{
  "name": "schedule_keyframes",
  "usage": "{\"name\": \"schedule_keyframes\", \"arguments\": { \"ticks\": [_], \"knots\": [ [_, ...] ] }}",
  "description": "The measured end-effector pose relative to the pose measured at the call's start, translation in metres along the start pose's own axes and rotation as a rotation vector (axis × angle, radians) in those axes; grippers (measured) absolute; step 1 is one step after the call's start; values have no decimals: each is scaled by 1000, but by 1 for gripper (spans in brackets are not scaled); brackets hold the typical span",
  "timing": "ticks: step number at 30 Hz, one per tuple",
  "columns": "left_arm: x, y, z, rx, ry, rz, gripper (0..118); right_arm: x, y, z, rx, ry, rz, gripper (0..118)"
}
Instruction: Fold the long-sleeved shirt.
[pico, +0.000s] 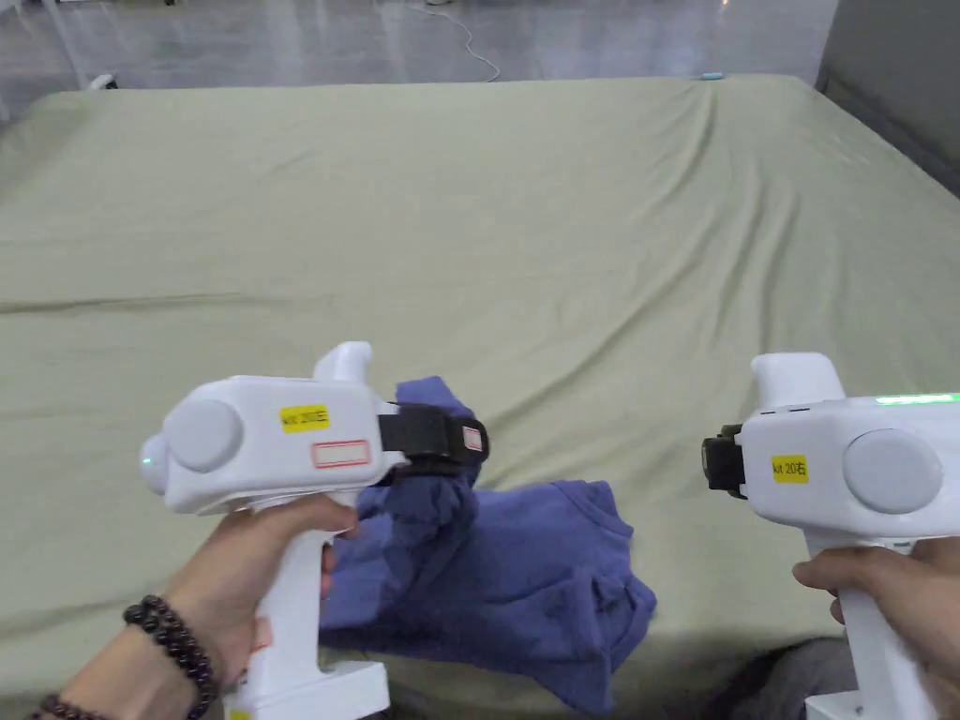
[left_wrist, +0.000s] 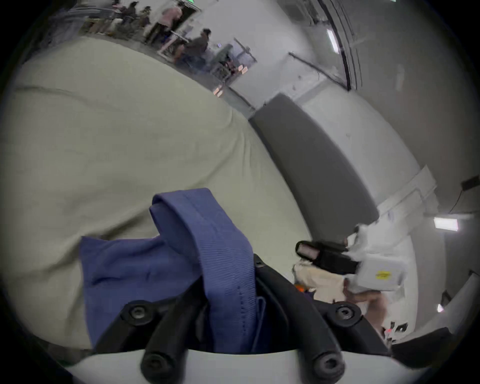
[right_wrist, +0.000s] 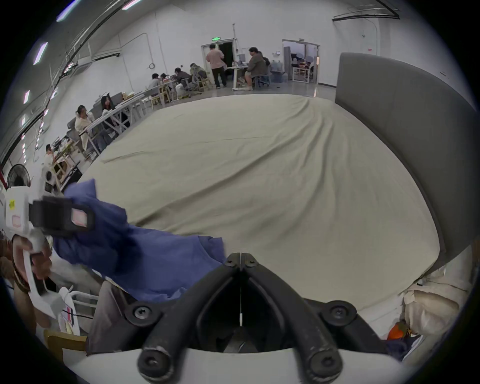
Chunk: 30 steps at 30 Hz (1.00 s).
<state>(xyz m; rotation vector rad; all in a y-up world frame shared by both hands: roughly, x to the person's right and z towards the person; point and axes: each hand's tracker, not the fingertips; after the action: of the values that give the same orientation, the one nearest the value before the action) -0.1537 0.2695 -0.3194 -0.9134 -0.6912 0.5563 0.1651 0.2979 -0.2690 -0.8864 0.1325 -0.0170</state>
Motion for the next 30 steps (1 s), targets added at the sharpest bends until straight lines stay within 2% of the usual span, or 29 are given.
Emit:
{"name": "schedule_keyframes", "arguments": {
  "ticks": [4,6,7,8,9,10,11,12,15,16,17,19,20,21,27,30],
  "knots": [
    [-4,-12,-68,-104,33,53,0,10,-1,0,-2,-78,-16,0],
    [-8,-18,-88,-124,55,72,0,14,-3,0,-9,-85,-22,0],
    [-10,-21,-93,-133,49,72,9,17,-4,0,-12,-80,-31,0],
    [-13,-21,-93,-141,41,80,26,20,-5,1,-13,-72,-42,0],
    [-15,-21,-92,-140,25,88,57,23,-6,2,-13,-67,-49,0],
    [-13,-21,-87,-134,13,93,98,24,-7,3,-14,-66,-53,0],
    [-10,-19,-78,-129,-10,90,115,25,-7,2,-15,-67,-55,0],
    [-8,-15,-66,-90,-54,81,118,26,-7,2,-15,-68,-57,0],
    [0,-3,-22,0,-70,77,118,26,-6,1,-13,-71,-62,0],
    [-2,-2,-8,48,-51,85,113,25,-5,1,-12,-68,-59,0],
    [-4,-2,6,118,2,91,94,23,-4,3,-10,-62,-54,0],
    [5,-10,17,155,156,-14,0,20,-3,5,-1,-44,-50,0],
    [11,-21,11,148,329,-129,0,19,-3,6,5,-32,-51,0],
    [12,-29,7,132,423,-186,0,19,-2,6,7,-25,-52,0],
    [20,-78,-69,6,405,-374,0,16,-3,5,10,-21,-51,0],
    [31,-95,-111,-86,374,-426,0,21,-3,6,10,-23,-62,0]
  ]
}}
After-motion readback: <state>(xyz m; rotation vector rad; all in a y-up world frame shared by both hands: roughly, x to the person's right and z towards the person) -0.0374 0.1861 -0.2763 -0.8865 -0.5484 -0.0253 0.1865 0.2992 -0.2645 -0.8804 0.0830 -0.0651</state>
